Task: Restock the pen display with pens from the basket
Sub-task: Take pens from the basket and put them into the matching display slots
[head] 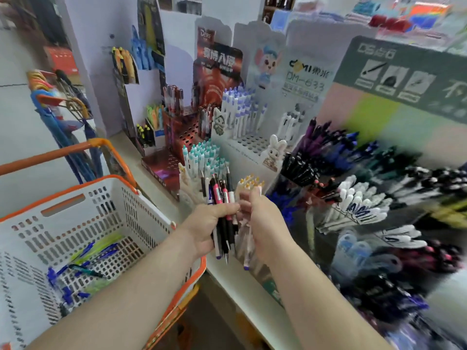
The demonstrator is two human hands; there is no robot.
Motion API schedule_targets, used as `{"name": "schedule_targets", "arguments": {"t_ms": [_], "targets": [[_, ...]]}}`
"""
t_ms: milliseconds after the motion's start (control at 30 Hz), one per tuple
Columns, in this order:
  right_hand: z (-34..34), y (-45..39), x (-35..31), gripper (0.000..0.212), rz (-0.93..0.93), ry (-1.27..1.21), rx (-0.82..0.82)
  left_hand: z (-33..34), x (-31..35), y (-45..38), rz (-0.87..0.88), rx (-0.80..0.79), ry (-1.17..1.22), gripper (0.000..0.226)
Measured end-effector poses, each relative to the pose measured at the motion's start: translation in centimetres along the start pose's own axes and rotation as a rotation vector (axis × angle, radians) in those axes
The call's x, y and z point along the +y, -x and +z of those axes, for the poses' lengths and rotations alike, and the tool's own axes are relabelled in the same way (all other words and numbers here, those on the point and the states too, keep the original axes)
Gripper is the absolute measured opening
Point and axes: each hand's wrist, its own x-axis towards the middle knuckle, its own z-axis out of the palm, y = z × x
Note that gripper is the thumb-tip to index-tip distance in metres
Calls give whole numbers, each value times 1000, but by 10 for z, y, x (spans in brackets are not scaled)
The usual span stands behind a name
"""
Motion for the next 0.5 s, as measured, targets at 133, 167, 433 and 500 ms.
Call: {"name": "schedule_targets", "arguments": {"t_ms": [133, 167, 433, 500], "targets": [[-34, 14, -8, 40, -148, 177, 28, 9, 7, -7, 1, 20, -8, 11], [-39, 17, -9, 42, -146, 219, 12, 14, 9, -9, 7, -1, -19, 14], [-71, 39, -12, 21, -93, 204, 11, 55, 9, -15, 36, -199, -81, 22], [-78, 43, -10, 19, -147, 267, 24, 61, 8, -14, 43, -209, -80, 14]]}}
